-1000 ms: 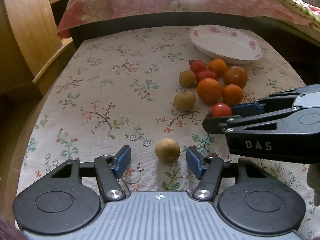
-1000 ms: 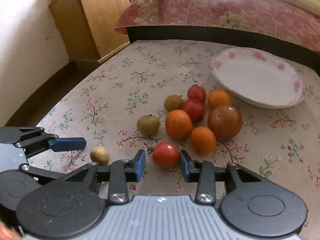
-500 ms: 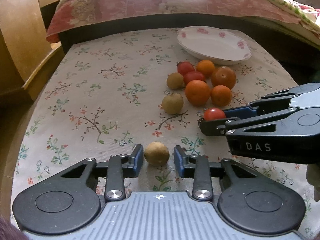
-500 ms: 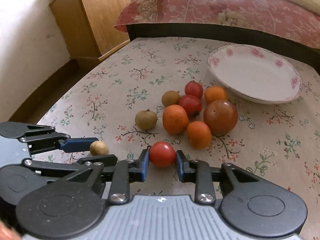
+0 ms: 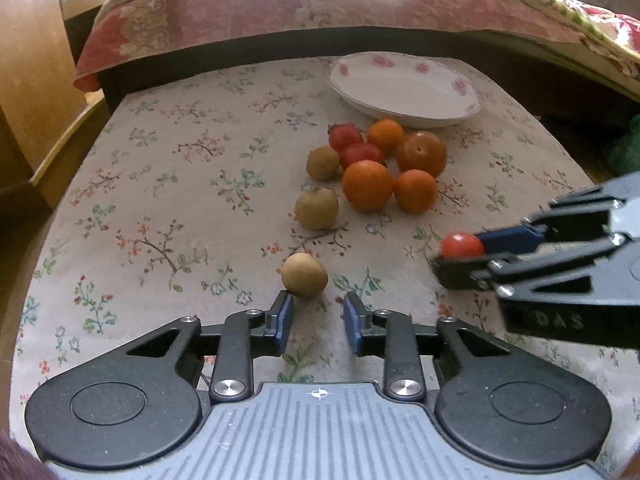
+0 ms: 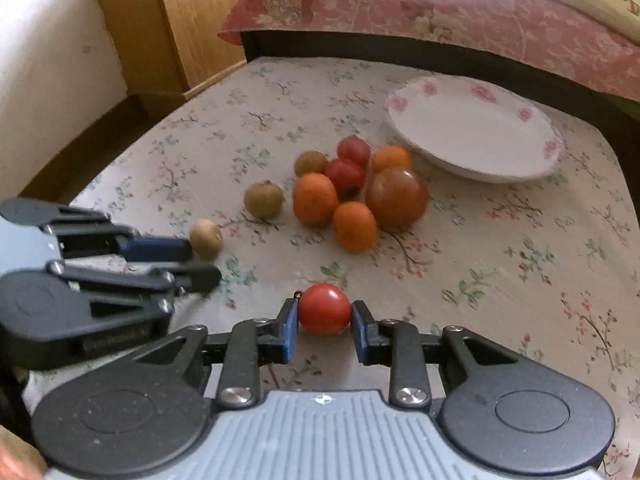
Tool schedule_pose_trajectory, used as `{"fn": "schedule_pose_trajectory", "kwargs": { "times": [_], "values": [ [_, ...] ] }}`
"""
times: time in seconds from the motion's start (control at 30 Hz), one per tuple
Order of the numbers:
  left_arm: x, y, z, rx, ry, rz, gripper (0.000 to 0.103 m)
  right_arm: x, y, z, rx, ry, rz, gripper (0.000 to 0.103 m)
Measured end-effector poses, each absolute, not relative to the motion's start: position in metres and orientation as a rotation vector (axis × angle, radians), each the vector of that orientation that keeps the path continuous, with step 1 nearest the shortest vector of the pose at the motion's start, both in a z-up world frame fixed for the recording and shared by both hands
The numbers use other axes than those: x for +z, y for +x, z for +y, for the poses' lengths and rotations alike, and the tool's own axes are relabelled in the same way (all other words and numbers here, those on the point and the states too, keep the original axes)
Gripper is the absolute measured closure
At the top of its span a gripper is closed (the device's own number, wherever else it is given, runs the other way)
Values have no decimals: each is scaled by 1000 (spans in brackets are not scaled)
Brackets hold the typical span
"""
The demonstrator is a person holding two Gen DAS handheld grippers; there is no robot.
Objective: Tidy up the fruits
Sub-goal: 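Grasp the small brown fruit with the left tool while the right tool grasps a red cherry tomato, then carry the brown fruit and red cherry tomato over the white plate with both tools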
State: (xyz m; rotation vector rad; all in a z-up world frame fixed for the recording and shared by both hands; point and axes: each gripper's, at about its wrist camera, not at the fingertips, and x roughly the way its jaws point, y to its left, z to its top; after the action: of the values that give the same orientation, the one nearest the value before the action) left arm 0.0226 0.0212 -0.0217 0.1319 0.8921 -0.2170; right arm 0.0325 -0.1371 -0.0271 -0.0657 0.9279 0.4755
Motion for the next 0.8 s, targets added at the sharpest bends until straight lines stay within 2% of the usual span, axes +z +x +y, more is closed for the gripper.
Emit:
{"fn": "schedule_pose_trajectory", "kwargs": {
  "times": [0.07,0.2,0.33,0.43,0.6,0.8],
  "values": [
    [-22,25,21,-207,140,886,62,-28,34,-140,476,-43,932,73],
    [-24,31,20,-193,153,871,47,-29,34,-138,477,-53,920,73],
    [-26,39,22,-191,137,863,43,-29,34,-138,480,-52,916,73],
    [-26,36,22,-202,142,859,49,-29,34,-140,482,-40,918,73],
    [-24,36,20,-213,130,862,70,-27,33,-137,478,-60,925,73],
    [-19,33,16,-224,133,878,71,-22,30,-141,451,-64,932,73]
  ]
}}
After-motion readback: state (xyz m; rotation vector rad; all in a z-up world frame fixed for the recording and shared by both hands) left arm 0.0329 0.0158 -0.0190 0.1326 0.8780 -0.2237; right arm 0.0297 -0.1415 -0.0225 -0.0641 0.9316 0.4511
